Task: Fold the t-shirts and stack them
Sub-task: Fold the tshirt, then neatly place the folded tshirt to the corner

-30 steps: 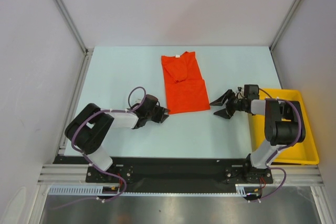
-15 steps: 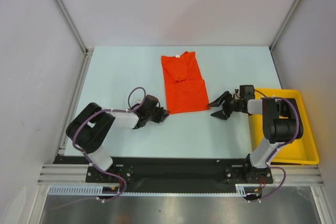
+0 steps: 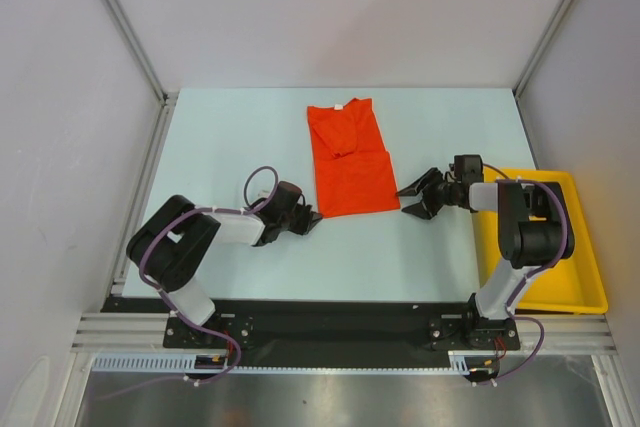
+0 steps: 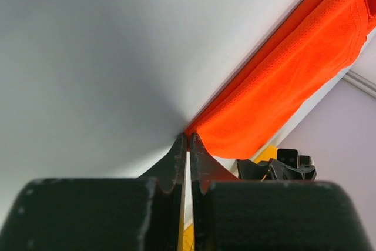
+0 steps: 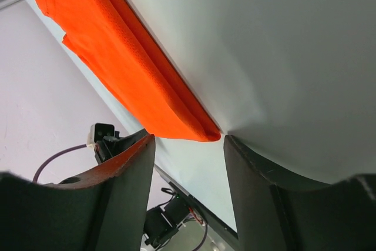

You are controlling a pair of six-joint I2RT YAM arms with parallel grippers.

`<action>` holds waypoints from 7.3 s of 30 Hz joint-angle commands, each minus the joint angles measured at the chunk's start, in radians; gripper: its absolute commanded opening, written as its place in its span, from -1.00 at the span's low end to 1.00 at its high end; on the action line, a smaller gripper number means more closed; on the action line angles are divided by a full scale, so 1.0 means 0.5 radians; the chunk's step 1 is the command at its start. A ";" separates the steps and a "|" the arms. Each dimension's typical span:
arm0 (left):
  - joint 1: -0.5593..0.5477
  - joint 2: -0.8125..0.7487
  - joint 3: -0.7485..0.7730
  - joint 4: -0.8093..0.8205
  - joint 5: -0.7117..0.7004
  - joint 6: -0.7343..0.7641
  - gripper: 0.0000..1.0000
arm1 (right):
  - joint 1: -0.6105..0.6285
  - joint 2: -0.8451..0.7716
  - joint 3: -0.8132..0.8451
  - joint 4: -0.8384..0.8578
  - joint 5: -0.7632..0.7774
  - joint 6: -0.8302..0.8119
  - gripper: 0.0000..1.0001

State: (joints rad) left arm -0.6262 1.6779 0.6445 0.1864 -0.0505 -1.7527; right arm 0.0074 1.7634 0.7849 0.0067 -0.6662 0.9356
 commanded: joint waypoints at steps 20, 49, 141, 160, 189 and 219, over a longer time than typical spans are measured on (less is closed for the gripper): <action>0.004 0.037 -0.053 -0.038 -0.040 0.146 -0.99 | 0.102 0.136 0.026 -0.145 0.415 0.052 -0.09; -0.186 -0.735 -0.328 -0.495 -0.055 0.493 -0.99 | 0.488 -0.443 -0.051 -0.670 0.345 -0.521 -1.00; 0.663 0.498 1.780 -0.792 1.100 2.366 -0.32 | 0.347 0.756 1.931 -0.831 -0.188 -0.683 0.05; 0.648 1.126 1.533 0.357 0.969 1.763 -0.64 | 0.353 1.314 1.550 0.806 -0.165 0.221 -0.77; 0.759 0.003 1.660 -0.940 0.763 2.619 -0.30 | -0.046 0.870 1.928 -1.210 -0.214 -1.226 0.48; 0.605 -1.408 0.631 -1.437 0.601 2.493 -0.28 | 0.237 1.370 2.330 -1.216 -0.379 -1.402 0.20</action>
State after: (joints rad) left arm -0.3332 0.9707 0.9070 -0.5228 0.2550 -0.5377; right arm 0.1131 2.4321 1.9625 -0.6430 -0.8288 0.1997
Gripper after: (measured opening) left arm 0.359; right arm 0.611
